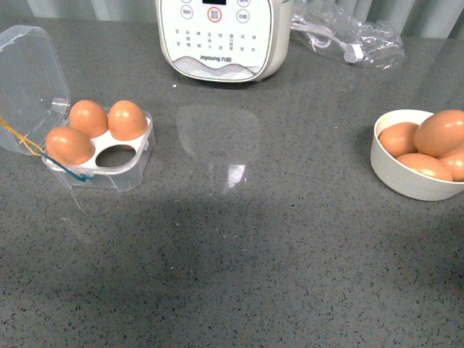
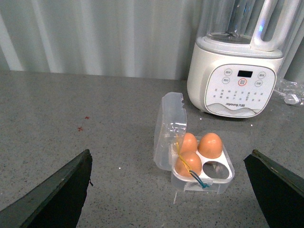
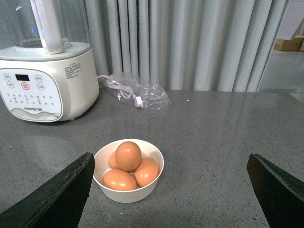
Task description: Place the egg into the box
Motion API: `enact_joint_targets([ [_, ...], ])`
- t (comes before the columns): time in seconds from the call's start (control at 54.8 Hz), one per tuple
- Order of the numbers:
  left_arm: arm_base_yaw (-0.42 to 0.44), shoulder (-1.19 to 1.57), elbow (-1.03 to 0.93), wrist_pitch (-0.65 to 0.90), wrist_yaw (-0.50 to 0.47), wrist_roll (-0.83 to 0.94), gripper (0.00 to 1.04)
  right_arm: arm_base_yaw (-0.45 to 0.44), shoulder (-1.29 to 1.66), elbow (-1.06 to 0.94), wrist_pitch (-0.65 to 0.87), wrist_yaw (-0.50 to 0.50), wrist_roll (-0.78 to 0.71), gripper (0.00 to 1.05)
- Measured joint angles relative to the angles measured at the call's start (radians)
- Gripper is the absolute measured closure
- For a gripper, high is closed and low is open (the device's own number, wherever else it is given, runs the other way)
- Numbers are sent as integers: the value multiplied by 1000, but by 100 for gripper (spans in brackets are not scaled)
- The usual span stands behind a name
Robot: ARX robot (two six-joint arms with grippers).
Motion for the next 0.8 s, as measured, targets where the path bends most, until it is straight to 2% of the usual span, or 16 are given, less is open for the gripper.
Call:
enact_joint_targets([
  [0.804, 0, 0, 0, 0, 0, 0, 7, 0, 0, 0, 0, 0, 0, 7],
])
